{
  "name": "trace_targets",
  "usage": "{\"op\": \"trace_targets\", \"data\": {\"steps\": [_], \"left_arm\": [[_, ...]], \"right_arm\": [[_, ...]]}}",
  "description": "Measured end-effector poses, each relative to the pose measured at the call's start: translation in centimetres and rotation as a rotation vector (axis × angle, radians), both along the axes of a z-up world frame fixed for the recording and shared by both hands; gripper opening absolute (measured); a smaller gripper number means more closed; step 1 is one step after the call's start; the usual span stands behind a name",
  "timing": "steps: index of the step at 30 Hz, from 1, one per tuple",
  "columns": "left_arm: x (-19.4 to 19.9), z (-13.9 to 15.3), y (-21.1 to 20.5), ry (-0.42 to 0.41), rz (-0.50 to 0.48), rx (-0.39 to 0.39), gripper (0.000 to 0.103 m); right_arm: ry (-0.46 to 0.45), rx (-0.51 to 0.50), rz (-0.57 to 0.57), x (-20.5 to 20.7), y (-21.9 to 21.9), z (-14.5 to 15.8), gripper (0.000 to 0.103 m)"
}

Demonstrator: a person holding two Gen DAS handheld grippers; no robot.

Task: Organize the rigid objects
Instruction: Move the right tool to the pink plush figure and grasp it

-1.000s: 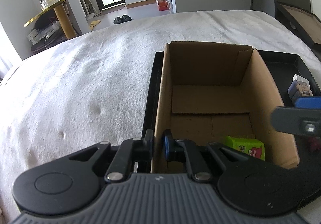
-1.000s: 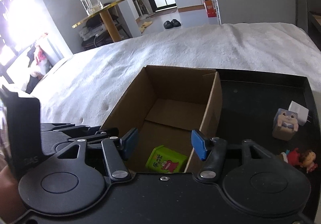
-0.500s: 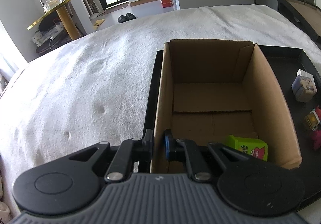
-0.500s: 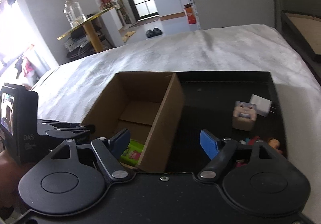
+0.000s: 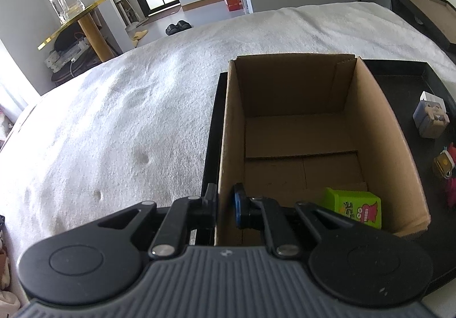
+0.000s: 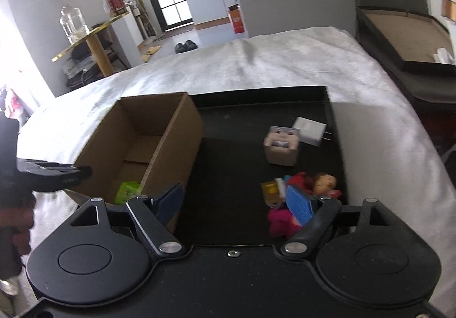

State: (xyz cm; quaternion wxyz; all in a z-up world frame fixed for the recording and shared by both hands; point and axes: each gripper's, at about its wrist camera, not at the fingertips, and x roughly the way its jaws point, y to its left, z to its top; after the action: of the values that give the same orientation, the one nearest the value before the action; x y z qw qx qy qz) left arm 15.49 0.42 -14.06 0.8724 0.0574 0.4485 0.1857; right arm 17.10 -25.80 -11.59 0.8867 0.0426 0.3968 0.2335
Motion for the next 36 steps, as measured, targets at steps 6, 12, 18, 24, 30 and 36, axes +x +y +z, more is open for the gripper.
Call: {"op": "trace_targets", "data": {"steps": [6, 12, 18, 24, 30, 36], "left_arm": [[-0.1, 0.1, 0.0, 0.001, 0.001, -0.006, 0.011], [-0.2, 0.2, -0.1, -0.001, 0.01, -0.01, 0.011], [-0.1, 0.3, -0.1, 0.001, 0.007, -0.006, 0.011], [-0.2, 0.3, 0.0, -0.001, -0.006, 0.004, 0.011], [-0.2, 0.1, 0.4, 0.003, -0.016, -0.005, 0.011], [-0.2, 0.2, 0.7, -0.005, -0.021, -0.02, 0.01]], "right_arm": [[-0.006, -0.002, -0.041, -0.1, -2.0, -0.6, 0.087], [-0.004, -0.042, -0.068, -0.4, -3.4, -1.7, 0.087], [0.016, -0.078, -0.08, -0.5, -4.0, -3.0, 0.086], [0.04, -0.106, -0.09, -0.1, -4.1, -4.2, 0.081], [0.054, -0.131, -0.064, 0.9, -3.2, -5.4, 0.072], [0.063, -0.184, -0.051, 2.1, -2.1, -6.7, 0.068]]}}
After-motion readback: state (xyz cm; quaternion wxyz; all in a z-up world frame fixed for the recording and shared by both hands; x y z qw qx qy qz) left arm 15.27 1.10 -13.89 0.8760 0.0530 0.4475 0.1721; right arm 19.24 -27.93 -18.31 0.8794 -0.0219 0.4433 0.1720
